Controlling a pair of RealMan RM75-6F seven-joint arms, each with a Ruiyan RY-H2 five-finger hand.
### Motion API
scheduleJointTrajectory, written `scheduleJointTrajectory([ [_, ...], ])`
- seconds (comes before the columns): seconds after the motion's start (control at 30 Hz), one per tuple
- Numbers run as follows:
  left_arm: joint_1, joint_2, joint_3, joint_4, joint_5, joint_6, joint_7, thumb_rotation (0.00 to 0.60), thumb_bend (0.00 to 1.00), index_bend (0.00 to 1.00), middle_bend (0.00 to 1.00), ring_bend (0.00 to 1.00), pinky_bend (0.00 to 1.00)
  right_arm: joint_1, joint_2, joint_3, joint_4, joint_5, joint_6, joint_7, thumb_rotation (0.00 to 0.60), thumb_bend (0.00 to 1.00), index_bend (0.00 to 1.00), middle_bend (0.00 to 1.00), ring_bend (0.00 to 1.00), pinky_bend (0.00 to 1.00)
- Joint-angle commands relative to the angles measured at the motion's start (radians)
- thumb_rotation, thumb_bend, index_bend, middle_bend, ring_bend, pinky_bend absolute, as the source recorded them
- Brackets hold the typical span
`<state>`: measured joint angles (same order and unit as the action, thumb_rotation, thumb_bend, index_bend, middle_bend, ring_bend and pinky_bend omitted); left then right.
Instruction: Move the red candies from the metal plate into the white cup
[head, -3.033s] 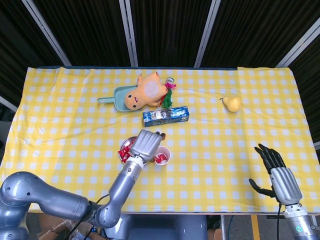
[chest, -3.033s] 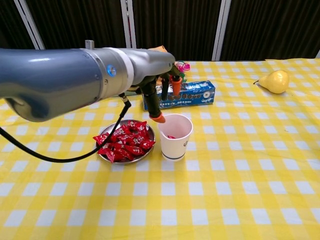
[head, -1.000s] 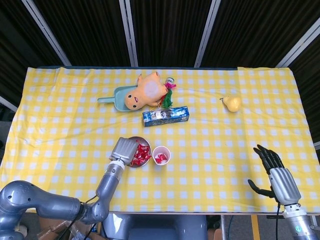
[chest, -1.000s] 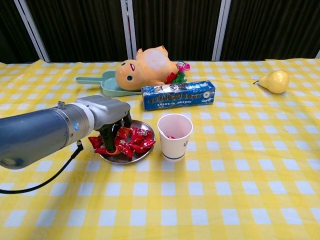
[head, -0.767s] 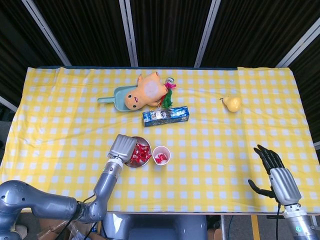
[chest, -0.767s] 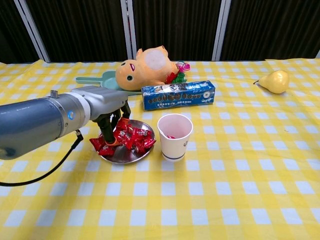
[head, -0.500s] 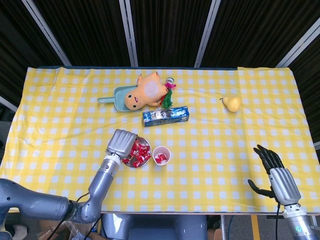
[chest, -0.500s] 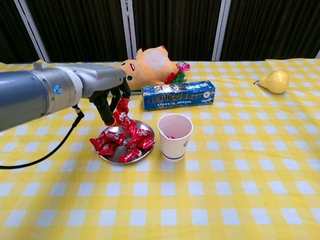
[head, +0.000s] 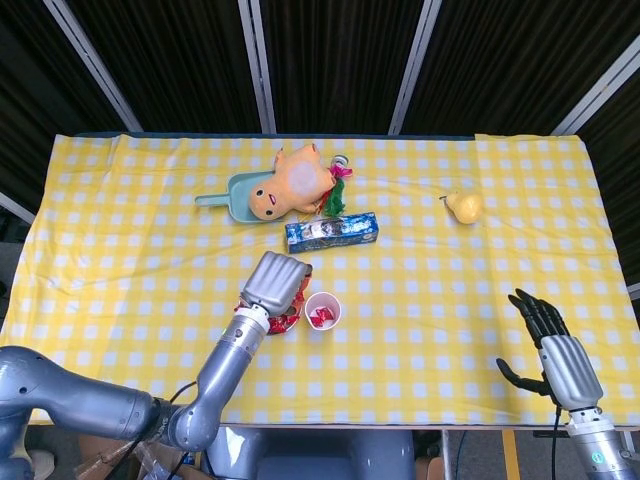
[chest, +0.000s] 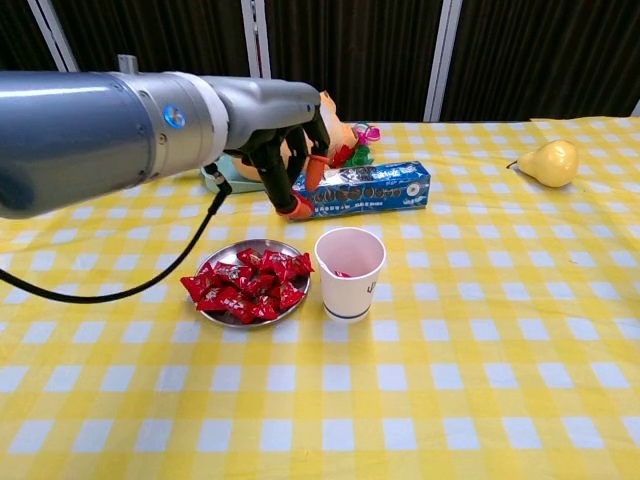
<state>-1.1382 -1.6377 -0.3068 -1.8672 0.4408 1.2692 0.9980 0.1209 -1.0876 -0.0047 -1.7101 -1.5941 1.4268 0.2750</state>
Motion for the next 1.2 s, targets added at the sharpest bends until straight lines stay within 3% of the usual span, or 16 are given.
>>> scheduleJointTrajectory([
  [0.03, -0.034, -0.053, -0.007, 0.04, -0.023, 0.0, 0.016, 0.6, 0.36, 0.54, 0.63, 0.86, 0.91, 0.001, 0.001, 0.0, 0.0, 0.0, -0.002, 0.004, 0.6, 0.36, 0.0, 0.0, 0.0, 0.0],
  [0.27, -0.07, -0.115, -0.007, 0.096, -0.045, -0.006, 0.033, 0.6, 0.34, 0.52, 0.62, 0.86, 0.91, 0.003, 0.003, 0.001, -0.001, 0.003, -0.006, 0.012, 0.6, 0.36, 0.0, 0.0, 0.0, 0.0],
  [0.4, -0.08, -0.134, -0.006, 0.115, -0.06, -0.005, 0.039, 0.6, 0.28, 0.45, 0.57, 0.86, 0.91, 0.003, 0.003, 0.001, 0.0, 0.002, -0.006, 0.014, 0.6, 0.36, 0.0, 0.0, 0.0, 0.0],
  [0.67, -0.079, -0.15, -0.012, 0.14, -0.053, -0.01, 0.012, 0.6, 0.27, 0.42, 0.47, 0.86, 0.91, 0.002, 0.003, 0.001, 0.0, 0.001, -0.005, 0.011, 0.6, 0.36, 0.0, 0.0, 0.0, 0.0],
  [0.87, -0.068, -0.137, -0.019, 0.127, -0.03, -0.014, -0.018, 0.6, 0.22, 0.35, 0.38, 0.85, 0.91, 0.001, 0.002, 0.001, 0.0, 0.003, -0.004, 0.007, 0.6, 0.36, 0.0, 0.0, 0.0, 0.0],
  [1.03, -0.053, -0.112, -0.013, 0.097, -0.016, -0.006, -0.033, 0.6, 0.22, 0.34, 0.36, 0.85, 0.91, 0.0, 0.001, 0.001, 0.001, 0.001, -0.002, 0.006, 0.6, 0.36, 0.0, 0.0, 0.0, 0.0],
  [1.2, 0.001, -0.027, 0.032, 0.044, -0.007, 0.007, -0.049, 0.6, 0.21, 0.33, 0.36, 0.85, 0.91, 0.0, 0.001, 0.0, 0.002, -0.002, -0.001, 0.006, 0.6, 0.36, 0.0, 0.0, 0.0, 0.0],
])
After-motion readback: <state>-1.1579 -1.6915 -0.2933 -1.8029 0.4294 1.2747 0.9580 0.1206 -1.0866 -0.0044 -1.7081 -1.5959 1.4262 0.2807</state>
